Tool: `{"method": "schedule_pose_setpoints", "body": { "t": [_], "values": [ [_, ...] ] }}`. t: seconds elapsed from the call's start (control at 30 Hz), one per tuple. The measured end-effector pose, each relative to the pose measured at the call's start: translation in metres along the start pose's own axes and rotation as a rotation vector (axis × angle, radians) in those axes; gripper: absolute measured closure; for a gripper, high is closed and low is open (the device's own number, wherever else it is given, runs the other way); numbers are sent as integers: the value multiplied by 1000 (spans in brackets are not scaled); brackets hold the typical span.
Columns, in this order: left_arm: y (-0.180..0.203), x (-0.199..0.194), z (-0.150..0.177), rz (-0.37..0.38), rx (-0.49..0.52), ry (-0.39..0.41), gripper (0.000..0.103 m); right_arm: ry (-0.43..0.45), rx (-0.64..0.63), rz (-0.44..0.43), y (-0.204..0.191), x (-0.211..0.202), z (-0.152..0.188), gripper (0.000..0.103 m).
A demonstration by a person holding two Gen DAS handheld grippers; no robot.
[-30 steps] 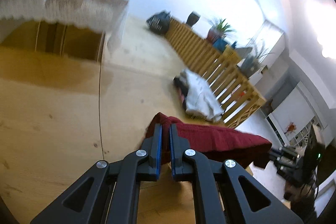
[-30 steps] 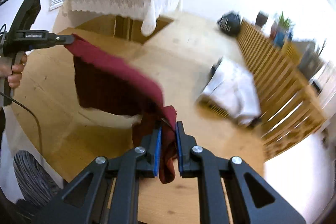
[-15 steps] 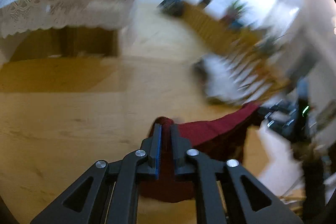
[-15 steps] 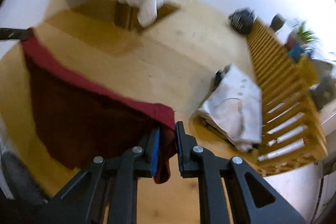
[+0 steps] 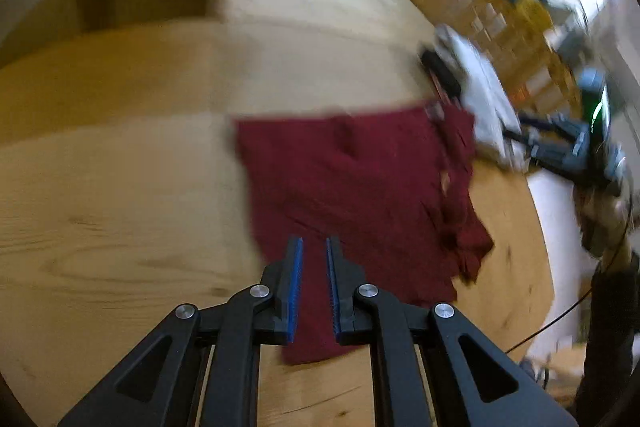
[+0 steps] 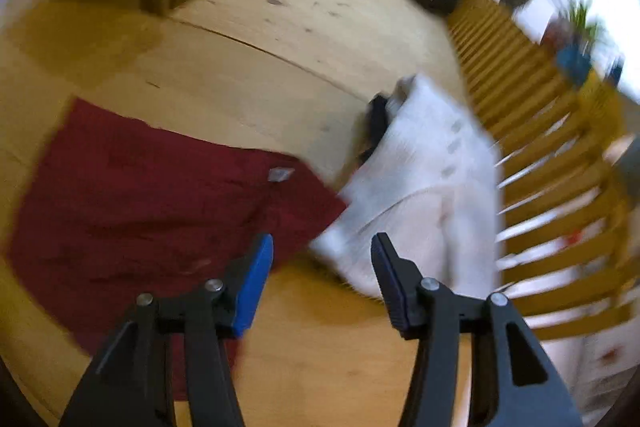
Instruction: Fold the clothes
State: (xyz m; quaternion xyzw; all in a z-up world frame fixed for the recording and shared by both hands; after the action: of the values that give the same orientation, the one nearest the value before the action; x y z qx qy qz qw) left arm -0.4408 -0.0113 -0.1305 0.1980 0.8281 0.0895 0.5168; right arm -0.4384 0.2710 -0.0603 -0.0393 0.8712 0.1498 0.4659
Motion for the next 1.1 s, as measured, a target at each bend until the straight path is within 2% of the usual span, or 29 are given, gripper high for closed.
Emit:
{"method": "schedule_pose_setpoints", "body": {
  "t": [0.1,0.2,0.37,0.5,0.6,0.77,0.93,0.97,1.03,1.1],
  "values": [
    [12,30,19,-17,46,-67,93,-42,19,-131,-24,-4,35,53],
    [14,43,29,-15,46,-99,93,-64,-48,-126,-52,-2,65,61],
    [9,48,46,-42,64,-117,91,-119,-52,-106,-65,16,100,62],
    [3,37,59,-68,82,-111,92,-161,-11,-132,-72,24,122,62],
    [-6,26,71,-87,100,-109,92,-156,7,-136,-77,20,134,62],
    [-29,4,90,-93,74,-95,93,-166,63,-210,-88,3,159,61],
    [-43,-14,115,-114,78,-107,94,-194,-25,-237,-124,-32,196,61],
    [-45,-17,119,-129,79,-111,92,-189,-12,-228,-125,-41,195,61],
    [-44,-26,123,-165,85,-85,94,-169,14,-216,-128,-60,192,61],
    [-33,-34,123,-125,96,-58,94,-120,31,-224,-131,-77,180,56]
  ]
}}
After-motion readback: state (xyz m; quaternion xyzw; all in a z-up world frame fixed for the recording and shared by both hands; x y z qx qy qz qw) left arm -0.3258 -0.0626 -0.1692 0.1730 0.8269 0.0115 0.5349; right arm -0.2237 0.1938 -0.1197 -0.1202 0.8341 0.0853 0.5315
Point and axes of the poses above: each gripper's, at about its wrist camera, not at the fingertips, and x roughly the way its jaws point, y to its right, z to its underside, the point moved 5 cm from there along x, roughly the way its jaws point, and after that the axes turned 6 degrees about y, right-handed, at the moved point
